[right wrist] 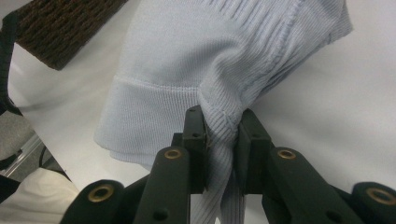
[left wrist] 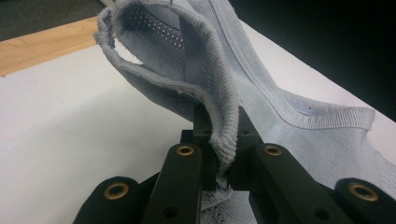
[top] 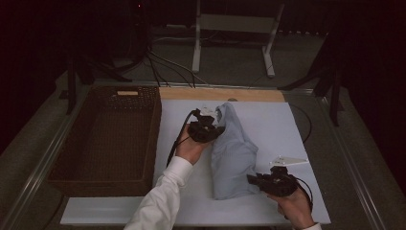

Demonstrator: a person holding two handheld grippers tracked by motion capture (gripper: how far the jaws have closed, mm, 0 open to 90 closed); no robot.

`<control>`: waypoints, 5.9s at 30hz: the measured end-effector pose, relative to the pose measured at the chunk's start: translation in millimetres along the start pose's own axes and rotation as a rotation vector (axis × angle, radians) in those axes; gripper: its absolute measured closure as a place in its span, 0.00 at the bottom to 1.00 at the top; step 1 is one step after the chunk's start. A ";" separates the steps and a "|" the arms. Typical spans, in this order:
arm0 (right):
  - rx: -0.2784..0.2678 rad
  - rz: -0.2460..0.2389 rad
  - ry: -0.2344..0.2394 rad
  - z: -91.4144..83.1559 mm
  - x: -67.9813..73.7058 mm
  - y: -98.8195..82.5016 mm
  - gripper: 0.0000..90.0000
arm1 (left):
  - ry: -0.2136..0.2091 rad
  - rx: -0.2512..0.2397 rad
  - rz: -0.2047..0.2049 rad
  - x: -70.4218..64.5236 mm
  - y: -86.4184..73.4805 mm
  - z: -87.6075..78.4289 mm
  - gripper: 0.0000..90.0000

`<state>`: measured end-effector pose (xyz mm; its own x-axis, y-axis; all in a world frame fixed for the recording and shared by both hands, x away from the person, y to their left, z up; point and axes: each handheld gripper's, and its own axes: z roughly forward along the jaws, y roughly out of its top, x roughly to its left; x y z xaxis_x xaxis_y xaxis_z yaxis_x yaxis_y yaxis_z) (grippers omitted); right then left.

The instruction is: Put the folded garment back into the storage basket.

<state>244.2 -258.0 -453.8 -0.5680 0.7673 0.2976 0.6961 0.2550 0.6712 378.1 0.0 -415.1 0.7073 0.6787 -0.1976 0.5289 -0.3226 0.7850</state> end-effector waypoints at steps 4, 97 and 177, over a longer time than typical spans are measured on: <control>-0.002 -0.003 0.004 0.6 1.1 2.9 0.86 | 0.003 -0.001 -0.001 1.4 0.8 -1.6 0.95; -0.117 -0.004 0.136 30.0 40.4 88.8 0.86 | 0.068 -0.059 -0.024 30.4 19.4 -42.1 0.95; -0.160 0.013 0.210 56.7 72.8 137.7 0.86 | 0.133 -0.086 -0.014 51.2 35.8 -79.8 0.95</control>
<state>323.7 -133.6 -378.3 -0.6495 0.6270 0.4301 0.6352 0.1366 0.7602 395.8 75.8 -350.2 0.6286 0.7662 -0.1336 0.4917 -0.2585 0.8315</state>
